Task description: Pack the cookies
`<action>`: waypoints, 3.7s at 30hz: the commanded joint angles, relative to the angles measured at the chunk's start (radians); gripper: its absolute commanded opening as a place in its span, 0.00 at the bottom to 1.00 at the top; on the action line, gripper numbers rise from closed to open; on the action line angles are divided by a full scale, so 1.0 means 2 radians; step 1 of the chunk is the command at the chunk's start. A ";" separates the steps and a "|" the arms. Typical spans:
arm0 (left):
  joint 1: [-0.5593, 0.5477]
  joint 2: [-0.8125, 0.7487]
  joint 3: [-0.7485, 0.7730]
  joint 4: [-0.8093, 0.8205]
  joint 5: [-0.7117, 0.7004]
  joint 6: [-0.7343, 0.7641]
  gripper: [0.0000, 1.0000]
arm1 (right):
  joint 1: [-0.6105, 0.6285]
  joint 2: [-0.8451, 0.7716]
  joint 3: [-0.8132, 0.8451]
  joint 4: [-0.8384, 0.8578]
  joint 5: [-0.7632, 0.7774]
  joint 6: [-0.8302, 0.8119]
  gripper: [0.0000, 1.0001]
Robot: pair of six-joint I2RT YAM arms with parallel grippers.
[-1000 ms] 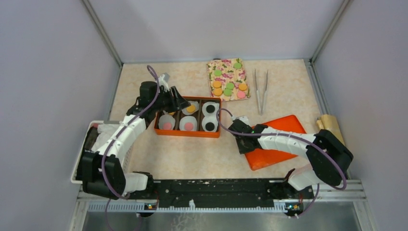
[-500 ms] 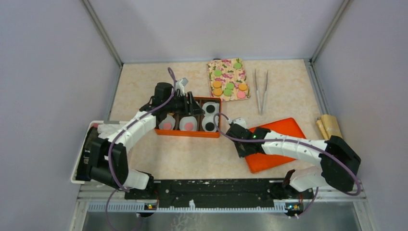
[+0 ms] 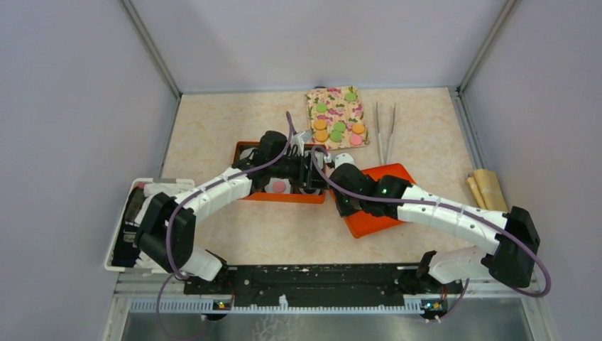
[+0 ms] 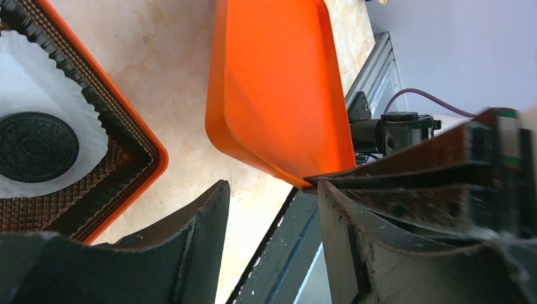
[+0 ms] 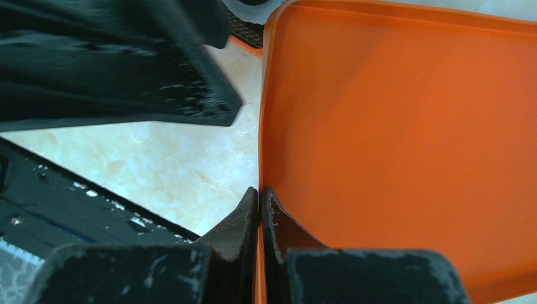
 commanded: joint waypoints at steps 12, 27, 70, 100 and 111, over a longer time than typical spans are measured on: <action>0.000 0.077 0.026 0.077 0.062 0.006 0.64 | 0.047 -0.050 0.032 0.028 -0.028 -0.043 0.00; -0.004 0.107 0.011 0.136 0.127 -0.008 0.54 | 0.058 -0.109 0.012 0.021 -0.097 -0.054 0.00; 0.006 0.120 0.215 -0.159 0.093 0.039 0.11 | 0.255 0.282 0.221 -0.403 0.459 0.218 0.47; 0.145 -0.095 0.314 -0.142 -0.208 0.076 0.00 | 0.216 0.235 0.511 -0.399 0.483 0.103 0.00; 0.147 -0.130 0.265 -0.173 -0.389 0.105 0.00 | 0.071 0.027 0.414 0.033 0.134 -0.058 0.00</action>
